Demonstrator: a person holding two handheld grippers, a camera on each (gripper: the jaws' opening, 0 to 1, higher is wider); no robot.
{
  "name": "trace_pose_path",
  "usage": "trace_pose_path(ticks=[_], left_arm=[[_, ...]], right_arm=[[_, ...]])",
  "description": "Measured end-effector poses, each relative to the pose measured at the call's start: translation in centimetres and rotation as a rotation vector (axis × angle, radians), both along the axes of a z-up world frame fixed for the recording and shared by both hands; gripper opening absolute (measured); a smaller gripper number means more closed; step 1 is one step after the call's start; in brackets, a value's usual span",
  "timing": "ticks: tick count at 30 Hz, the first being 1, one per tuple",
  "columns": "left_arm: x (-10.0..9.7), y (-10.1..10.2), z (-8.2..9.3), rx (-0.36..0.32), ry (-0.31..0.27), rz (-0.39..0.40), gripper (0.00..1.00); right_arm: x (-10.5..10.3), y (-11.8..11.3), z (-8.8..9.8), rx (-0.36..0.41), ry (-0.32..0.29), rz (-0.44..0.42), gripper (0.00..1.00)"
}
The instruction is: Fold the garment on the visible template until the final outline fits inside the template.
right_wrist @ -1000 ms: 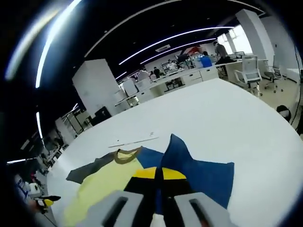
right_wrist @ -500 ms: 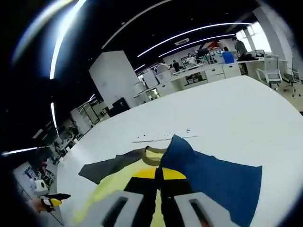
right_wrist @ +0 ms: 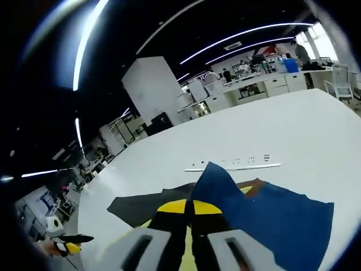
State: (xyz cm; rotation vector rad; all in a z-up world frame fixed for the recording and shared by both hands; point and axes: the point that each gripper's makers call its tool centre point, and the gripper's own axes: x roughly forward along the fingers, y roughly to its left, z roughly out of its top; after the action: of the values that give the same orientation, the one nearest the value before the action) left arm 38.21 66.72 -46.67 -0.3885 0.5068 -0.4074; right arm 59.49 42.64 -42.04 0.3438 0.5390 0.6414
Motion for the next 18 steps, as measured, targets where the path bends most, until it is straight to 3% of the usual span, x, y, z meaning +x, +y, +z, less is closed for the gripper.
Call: trace_pose_path(ticks=[12,18], left_arm=[[-0.3,0.4,0.2,0.009,0.002,0.006,0.55],[-0.2,0.4,0.2,0.004,0.001,0.007,0.55]], right_arm=[[0.3,6.2,0.7,0.024,-0.011,0.092,0.00],[-0.1,9.1,0.4,0.001,-0.014,0.153,0.00]])
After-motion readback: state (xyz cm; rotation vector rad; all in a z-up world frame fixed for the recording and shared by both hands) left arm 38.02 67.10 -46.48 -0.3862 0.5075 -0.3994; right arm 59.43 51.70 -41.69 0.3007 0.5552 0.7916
